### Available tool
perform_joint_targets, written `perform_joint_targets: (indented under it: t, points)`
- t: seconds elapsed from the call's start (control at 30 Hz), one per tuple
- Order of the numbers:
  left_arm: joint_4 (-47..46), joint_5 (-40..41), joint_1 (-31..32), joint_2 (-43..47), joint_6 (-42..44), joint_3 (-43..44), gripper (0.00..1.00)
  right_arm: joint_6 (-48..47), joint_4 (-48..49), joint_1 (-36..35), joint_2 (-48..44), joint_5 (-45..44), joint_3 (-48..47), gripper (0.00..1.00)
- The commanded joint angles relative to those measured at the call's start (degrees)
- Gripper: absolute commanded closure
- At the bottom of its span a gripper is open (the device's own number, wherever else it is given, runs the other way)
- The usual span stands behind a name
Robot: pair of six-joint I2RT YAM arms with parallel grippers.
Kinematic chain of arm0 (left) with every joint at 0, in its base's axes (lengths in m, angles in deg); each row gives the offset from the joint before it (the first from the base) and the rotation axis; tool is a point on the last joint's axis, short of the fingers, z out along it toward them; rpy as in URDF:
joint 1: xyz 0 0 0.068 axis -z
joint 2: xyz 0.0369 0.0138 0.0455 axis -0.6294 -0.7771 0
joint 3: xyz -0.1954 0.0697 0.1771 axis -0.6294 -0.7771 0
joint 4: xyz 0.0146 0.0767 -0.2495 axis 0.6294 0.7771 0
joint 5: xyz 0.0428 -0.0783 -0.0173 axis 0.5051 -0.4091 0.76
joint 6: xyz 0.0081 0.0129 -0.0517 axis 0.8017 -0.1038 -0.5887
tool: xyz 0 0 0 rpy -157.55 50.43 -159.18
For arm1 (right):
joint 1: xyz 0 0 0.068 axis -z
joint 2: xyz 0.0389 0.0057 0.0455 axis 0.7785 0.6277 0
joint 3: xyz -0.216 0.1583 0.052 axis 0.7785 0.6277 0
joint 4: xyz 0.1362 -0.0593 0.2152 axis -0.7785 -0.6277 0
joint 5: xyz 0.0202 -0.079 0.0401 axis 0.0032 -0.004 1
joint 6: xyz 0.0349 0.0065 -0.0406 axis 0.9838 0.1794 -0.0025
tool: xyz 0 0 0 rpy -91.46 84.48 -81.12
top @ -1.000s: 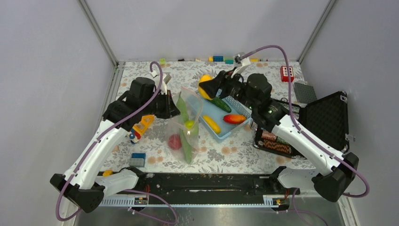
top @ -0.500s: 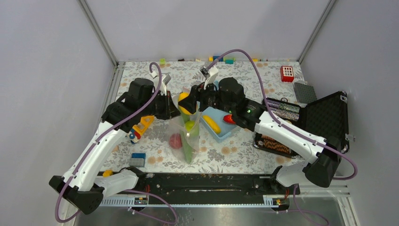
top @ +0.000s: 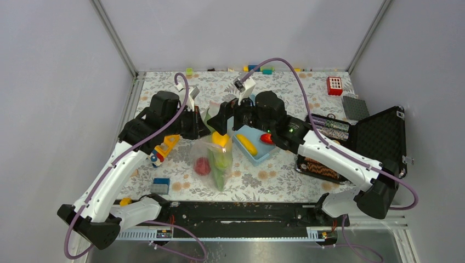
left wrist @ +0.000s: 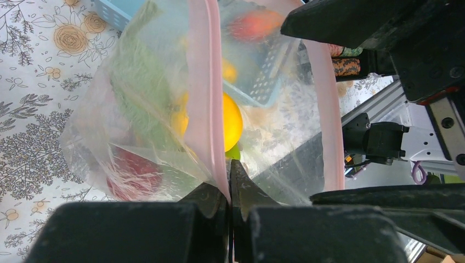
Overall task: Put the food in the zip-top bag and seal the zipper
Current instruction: Place the fake fruit in the zipper food storage bag, then pick up the fake fruit from the bin.
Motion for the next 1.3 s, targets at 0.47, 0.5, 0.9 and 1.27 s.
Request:
perform_joint_targets:
  t: [0.47,0.5,0.9,1.27]
  points:
    - [-4.05,-1.98,-0.28,2.05,1.52,0.47,1.0,-0.56,-10.89,11.68,-6.03,-2.1,4.85,0.0]
    - [-4.14,-3.37,-0.28,2.09,1.7,0.4,1.0,-0.06,-11.19,12.9,-5.46,-2.36,5.44,0.0]
    - [-7.13,-12.16,-0.32,3.13,2.26,-0.79,1.0,2.38,-21.51,18.8,14.33,-0.71,0.23,0.01]
    - [-7.47,-12.14,-0.28,3.42,2.34,-1.15,1.0,-0.36,-21.7,19.47,25.39,0.49,-3.8,0.02]
